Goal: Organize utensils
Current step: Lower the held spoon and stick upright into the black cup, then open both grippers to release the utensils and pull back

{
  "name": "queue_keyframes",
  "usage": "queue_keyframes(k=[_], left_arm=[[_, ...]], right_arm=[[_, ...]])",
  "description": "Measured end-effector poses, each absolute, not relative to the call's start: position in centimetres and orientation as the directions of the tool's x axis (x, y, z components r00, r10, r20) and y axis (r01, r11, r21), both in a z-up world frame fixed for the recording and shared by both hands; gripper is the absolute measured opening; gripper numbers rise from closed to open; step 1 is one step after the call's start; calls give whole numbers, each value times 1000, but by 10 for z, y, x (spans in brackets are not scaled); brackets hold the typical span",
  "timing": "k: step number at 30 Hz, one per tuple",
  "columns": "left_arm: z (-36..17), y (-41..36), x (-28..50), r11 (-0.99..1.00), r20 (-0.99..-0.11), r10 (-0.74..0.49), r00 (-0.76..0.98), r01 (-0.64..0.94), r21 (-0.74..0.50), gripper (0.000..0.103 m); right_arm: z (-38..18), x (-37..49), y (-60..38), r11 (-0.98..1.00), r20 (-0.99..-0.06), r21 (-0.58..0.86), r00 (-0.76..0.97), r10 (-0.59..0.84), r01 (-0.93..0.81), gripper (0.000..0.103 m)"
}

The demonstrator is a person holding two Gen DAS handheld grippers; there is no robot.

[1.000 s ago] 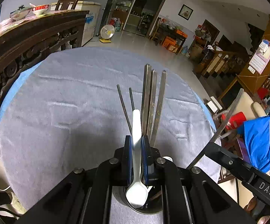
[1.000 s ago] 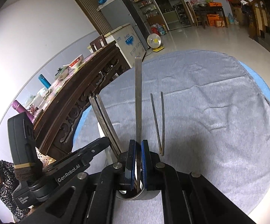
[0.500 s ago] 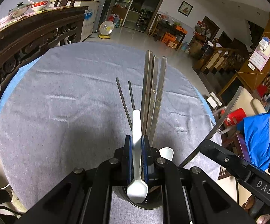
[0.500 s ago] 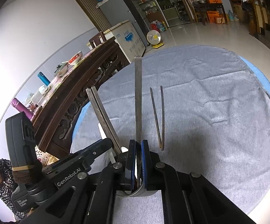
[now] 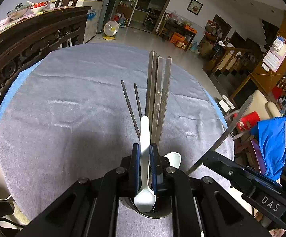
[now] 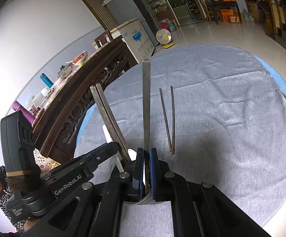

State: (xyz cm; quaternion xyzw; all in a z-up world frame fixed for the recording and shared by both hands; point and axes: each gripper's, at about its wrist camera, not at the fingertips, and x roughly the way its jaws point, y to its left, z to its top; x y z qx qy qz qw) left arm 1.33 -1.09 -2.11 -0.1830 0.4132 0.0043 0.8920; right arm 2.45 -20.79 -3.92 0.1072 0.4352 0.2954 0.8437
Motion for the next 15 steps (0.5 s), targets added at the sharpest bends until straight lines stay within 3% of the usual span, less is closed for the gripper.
queue_keyframes(k=[12, 15], left_arm=[[-7, -8, 3, 928, -723, -184, 665, -125, -351, 11], [1, 1, -4, 919, -715, -195, 672, -129, -371, 25]], right_arm=[[-36, 23, -209, 810, -682, 429, 444, 580, -400, 11], [-28, 19, -217, 807, -668, 437, 458, 587, -397, 12]])
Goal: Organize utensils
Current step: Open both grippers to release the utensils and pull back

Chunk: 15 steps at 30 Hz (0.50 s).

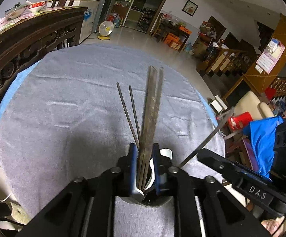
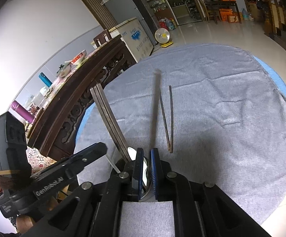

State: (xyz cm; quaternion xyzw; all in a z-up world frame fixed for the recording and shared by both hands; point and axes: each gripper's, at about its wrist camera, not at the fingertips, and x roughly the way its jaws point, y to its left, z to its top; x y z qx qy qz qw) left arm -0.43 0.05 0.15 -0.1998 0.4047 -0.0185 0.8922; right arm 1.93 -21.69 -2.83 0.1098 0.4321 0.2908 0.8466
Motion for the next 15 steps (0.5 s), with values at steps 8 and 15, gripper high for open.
queue_keyframes(k=[8, 15], left_arm=[[38, 53, -29, 882, -645, -115, 756, -221, -416, 59], [28, 103, -19, 840, -687, -13, 727, -365, -402, 66]], right_arm=[[1, 4, -258, 789, -576, 480, 541, 613, -383, 53], [1, 16, -292, 803, -558, 515, 593, 580, -300, 61]])
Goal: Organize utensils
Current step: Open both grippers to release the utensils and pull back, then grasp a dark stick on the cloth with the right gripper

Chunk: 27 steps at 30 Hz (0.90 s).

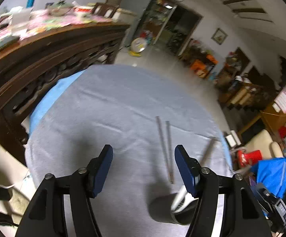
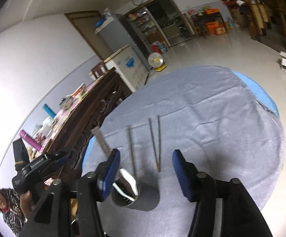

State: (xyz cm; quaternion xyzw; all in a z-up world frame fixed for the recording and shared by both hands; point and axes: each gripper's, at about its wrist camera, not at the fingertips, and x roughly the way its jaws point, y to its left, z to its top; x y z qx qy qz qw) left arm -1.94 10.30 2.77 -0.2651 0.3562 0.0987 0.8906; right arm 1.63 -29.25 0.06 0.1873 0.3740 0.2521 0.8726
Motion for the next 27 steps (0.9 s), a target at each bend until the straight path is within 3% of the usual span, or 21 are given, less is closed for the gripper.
queue_keyframes(k=[10, 15, 27], left_arm=[[-62, 133, 7, 820, -862, 62, 503, -518, -242, 66], [-98, 131, 21, 843, -915, 86, 394, -518, -144, 66], [-118, 109, 68, 894, -916, 137, 376, -445, -49, 66]], right_arm=[[-99, 72, -316, 848, -746, 519, 429, 510, -105, 61], [-127, 85, -316, 874, -801, 476, 362, 478, -100, 61], [-139, 175, -251, 908, -890, 334, 232, 393, -254, 61]])
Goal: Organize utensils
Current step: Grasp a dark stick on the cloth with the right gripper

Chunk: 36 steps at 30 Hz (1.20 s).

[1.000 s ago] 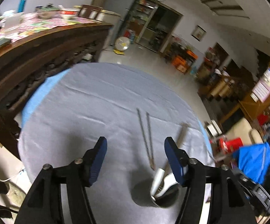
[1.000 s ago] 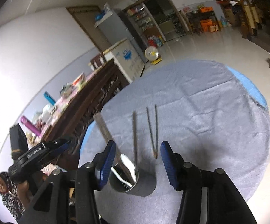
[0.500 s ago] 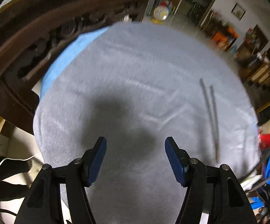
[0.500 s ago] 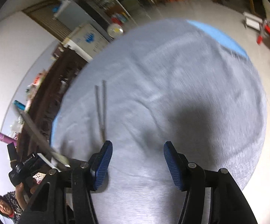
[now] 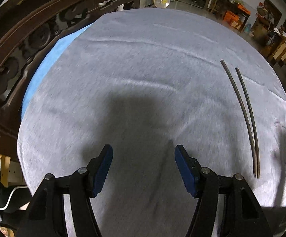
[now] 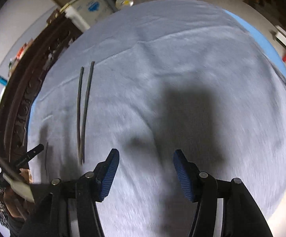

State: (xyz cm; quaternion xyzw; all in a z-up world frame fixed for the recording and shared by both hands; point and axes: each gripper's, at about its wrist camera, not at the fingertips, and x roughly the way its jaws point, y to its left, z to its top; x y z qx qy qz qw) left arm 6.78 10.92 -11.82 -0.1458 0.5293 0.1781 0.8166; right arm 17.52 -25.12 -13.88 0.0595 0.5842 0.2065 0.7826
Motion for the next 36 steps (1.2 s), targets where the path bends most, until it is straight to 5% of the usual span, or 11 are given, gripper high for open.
queue_keyframes(k=[18, 21, 22, 36], left_arm=[[-128, 121, 104, 897, -927, 143, 346, -441, -26, 66], [-126, 118, 114, 904, -926, 144, 349, -428, -20, 66], [-125, 117, 118, 906, -925, 145, 350, -423, -18, 66], [-102, 82, 239, 947, -955, -131, 265, -250, -199, 66]], right_arm=[[-146, 279, -83, 829, -937, 277, 53, 344, -485, 37], [-151, 276, -70, 826, -956, 203, 75, 282, -526, 25], [-152, 274, -69, 823, -962, 188, 70, 266, -536, 9], [-151, 265, -167, 879, -975, 143, 86, 203, -454, 7]])
